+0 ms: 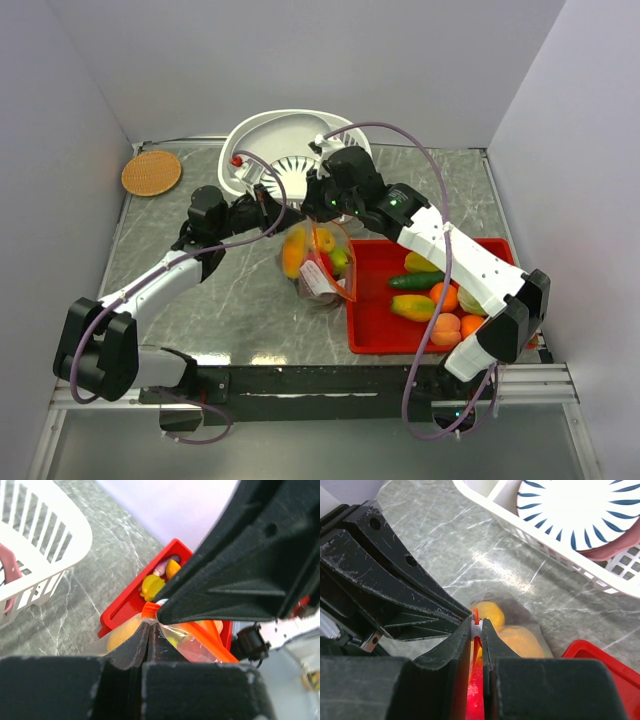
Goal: Place the food in the zip-top bag and seal the zipper
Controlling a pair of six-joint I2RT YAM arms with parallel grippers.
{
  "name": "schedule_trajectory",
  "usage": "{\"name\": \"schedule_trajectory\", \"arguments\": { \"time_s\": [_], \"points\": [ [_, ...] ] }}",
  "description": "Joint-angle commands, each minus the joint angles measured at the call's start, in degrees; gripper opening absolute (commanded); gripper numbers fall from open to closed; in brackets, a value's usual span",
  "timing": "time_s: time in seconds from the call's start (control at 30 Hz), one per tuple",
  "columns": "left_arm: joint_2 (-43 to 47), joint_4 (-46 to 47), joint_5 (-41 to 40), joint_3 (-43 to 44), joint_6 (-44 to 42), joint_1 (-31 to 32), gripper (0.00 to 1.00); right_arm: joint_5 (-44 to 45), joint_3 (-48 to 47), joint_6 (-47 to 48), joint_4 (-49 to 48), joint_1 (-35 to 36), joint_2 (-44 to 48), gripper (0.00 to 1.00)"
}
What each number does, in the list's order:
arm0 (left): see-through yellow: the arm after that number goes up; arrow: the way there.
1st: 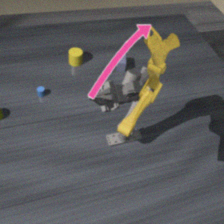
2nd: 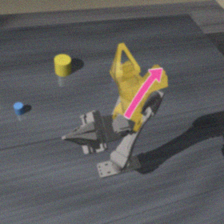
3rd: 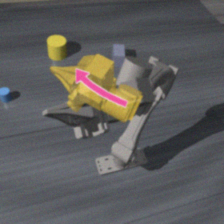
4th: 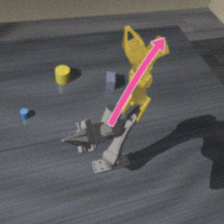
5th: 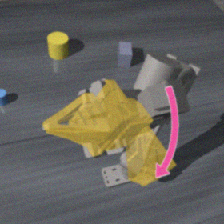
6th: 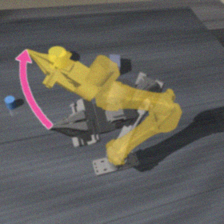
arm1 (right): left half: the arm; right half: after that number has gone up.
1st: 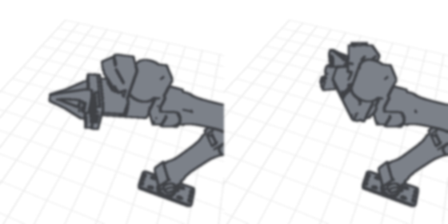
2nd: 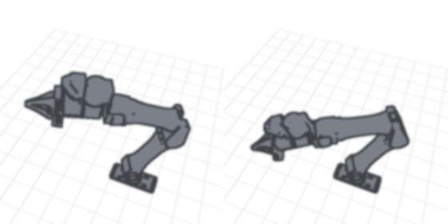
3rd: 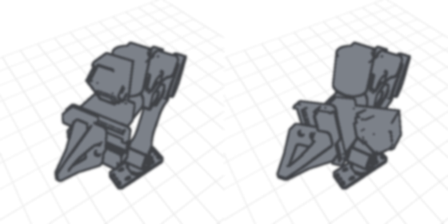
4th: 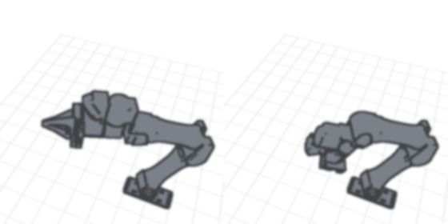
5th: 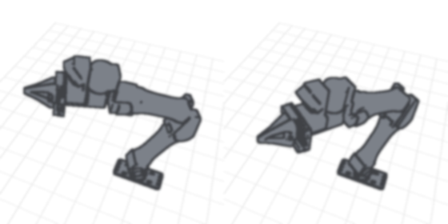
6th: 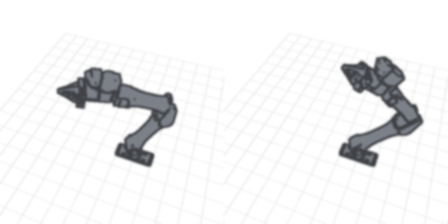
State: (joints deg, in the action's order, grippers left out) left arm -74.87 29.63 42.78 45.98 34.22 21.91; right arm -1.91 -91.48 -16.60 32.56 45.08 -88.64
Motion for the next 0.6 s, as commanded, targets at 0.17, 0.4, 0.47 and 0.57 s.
{"name": "schedule_trajectory", "arguments": {
  "time_s": [0.17,0.4,0.47,0.57],
  "points": [
    [0.8,4.7,-14.7,-2.3,8.9,-0.2,0.01,5.9,-1.4,1.6,1.1,2.4,-1.2,0.04],
    [1.2,-0.6,-23.0,-1.2,11.0,-0.3,0.01,7.8,-0.7,2.0,1.9,2.8,-0.9,0.03],
    [1.2,-1.5,-24.2,-1.1,11.7,-0.3,0.01,8.4,-0.6,2.0,1.8,2.8,-0.7,0.03],
    [1.0,-0.8,-24.5,-1.5,12.5,-0.3,0.01,9.5,-0.7,2.2,1.8,2.8,-1.0,0.03]
  ]
}}
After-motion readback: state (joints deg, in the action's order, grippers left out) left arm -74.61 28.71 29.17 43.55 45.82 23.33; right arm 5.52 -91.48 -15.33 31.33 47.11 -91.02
